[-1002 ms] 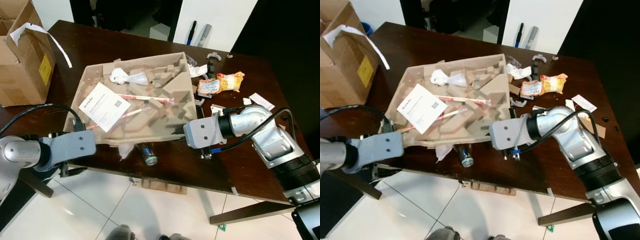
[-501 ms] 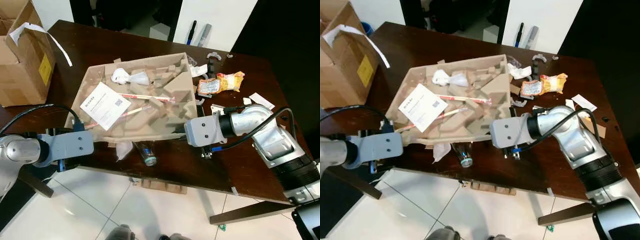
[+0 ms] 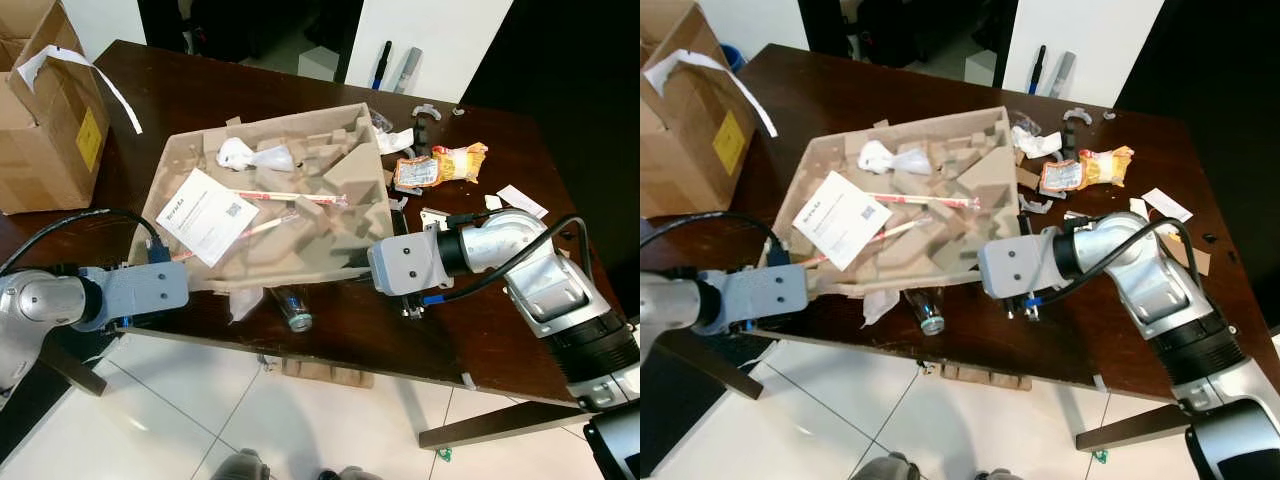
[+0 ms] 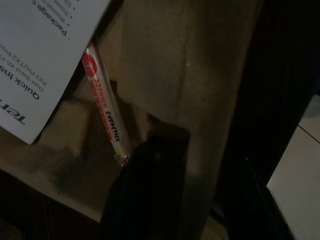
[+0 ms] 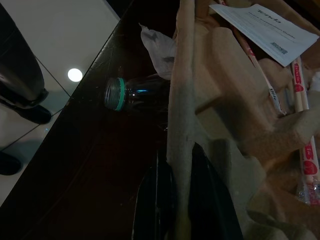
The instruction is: Picking trash to rubbish bin
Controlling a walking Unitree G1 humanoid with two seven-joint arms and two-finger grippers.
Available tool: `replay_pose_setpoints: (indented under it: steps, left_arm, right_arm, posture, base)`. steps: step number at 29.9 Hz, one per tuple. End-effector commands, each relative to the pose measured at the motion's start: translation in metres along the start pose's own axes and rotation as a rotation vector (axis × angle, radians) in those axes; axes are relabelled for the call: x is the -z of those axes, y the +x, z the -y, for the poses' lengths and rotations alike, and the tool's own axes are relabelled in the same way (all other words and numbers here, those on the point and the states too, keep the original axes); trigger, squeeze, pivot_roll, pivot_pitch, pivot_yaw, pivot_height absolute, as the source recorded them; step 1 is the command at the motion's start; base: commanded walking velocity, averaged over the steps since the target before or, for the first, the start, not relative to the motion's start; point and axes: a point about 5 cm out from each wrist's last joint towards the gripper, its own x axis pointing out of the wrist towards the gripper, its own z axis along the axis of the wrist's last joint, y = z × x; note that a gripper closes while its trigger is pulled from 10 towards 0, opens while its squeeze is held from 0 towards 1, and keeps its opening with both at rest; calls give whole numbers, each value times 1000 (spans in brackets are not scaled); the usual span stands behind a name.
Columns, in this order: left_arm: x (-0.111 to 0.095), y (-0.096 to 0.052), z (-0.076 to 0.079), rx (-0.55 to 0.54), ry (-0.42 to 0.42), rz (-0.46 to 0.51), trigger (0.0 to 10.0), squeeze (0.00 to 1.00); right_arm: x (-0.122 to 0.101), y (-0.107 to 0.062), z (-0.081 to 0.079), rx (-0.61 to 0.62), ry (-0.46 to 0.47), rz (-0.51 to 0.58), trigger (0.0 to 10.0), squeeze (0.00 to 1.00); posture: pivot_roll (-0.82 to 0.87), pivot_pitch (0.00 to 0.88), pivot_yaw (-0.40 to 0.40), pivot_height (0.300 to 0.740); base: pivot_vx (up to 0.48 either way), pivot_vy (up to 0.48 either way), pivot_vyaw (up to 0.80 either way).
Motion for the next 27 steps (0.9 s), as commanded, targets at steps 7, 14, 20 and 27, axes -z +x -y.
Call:
replay_pose_setpoints:
  steps: [7, 14, 20, 27]
  left_arm:
    - [0, 0, -2, -11, 14, -7, 0, 0]
    - [-3, -12, -21, -101, 64, -27, 0, 0]
    - [-11, -22, -36, -128, 130, -38, 0, 0]
    - [-28, -30, -51, -169, 178, 27, 0, 0]
  right_arm:
    - [-6, 2, 1, 84, 17, 63, 0, 0]
    - [-6, 5, 4, 139, 32, 78, 0, 0]
    - [-5, 2, 14, 232, 23, 70, 0, 0]
    - [0, -10, 26, 349, 29, 39, 0, 0]
  posture:
    - [196, 147, -103, 740]
    - [202, 145, -94, 740]
    - [204, 142, -90, 740]
    - [204, 134, -87, 740]
  base:
    - [0, 0, 0]
    - [0, 0, 0]
    - [0, 0, 0]
    - [0, 0, 0]
